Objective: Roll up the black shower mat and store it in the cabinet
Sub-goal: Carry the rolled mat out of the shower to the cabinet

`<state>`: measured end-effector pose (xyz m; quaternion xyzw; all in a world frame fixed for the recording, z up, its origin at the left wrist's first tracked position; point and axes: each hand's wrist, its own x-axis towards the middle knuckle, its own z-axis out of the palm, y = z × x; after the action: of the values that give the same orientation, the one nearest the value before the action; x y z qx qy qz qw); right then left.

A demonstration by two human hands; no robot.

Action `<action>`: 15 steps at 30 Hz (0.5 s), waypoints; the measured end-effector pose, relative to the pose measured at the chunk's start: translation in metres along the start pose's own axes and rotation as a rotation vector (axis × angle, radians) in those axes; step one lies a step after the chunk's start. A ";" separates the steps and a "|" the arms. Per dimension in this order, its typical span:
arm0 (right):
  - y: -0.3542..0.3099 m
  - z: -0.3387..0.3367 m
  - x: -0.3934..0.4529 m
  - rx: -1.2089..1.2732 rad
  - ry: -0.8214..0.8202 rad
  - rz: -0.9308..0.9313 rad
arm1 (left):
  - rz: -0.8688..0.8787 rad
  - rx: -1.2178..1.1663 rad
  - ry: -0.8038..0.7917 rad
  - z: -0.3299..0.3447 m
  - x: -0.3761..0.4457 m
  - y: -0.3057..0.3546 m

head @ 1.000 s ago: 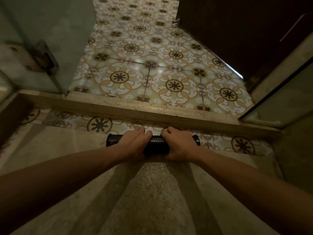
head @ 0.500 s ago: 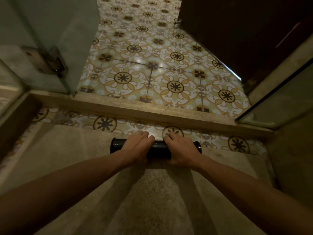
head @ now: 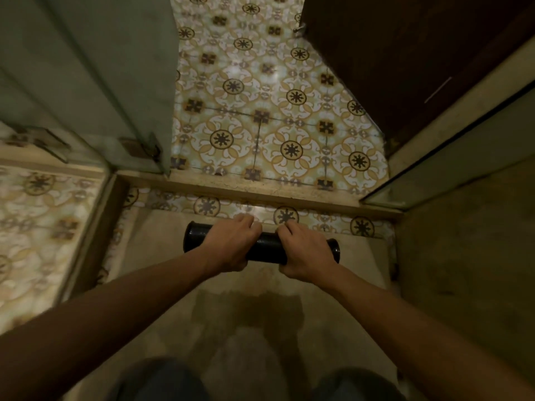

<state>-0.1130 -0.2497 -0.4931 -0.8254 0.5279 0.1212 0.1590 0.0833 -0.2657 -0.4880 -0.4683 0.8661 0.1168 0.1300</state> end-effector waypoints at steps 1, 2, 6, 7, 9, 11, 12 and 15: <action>-0.009 -0.021 -0.011 0.004 -0.005 0.006 | 0.002 -0.008 0.006 -0.021 -0.014 0.001; -0.018 -0.048 -0.025 0.008 -0.022 0.012 | 0.001 -0.023 -0.003 -0.048 -0.031 0.004; -0.060 -0.154 -0.086 0.016 -0.066 -0.017 | -0.060 -0.096 -0.064 -0.149 -0.104 0.021; -0.069 -0.180 -0.101 0.005 -0.077 -0.029 | -0.092 -0.123 -0.075 -0.174 -0.124 0.026; -0.088 -0.229 -0.128 -0.006 -0.091 -0.047 | -0.150 -0.200 -0.085 -0.221 -0.160 0.033; -0.107 -0.273 -0.153 -0.004 -0.088 -0.059 | -0.182 -0.239 -0.086 -0.264 -0.193 0.037; -0.116 -0.293 -0.165 -0.002 -0.079 -0.055 | -0.185 -0.239 -0.086 -0.284 -0.207 0.039; -0.143 -0.343 -0.196 0.023 -0.046 -0.025 | -0.164 -0.220 -0.064 -0.339 -0.242 0.039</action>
<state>-0.0528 -0.1646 -0.0863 -0.8272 0.5149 0.1321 0.1822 0.1393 -0.1658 -0.0854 -0.5450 0.8023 0.2147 0.1145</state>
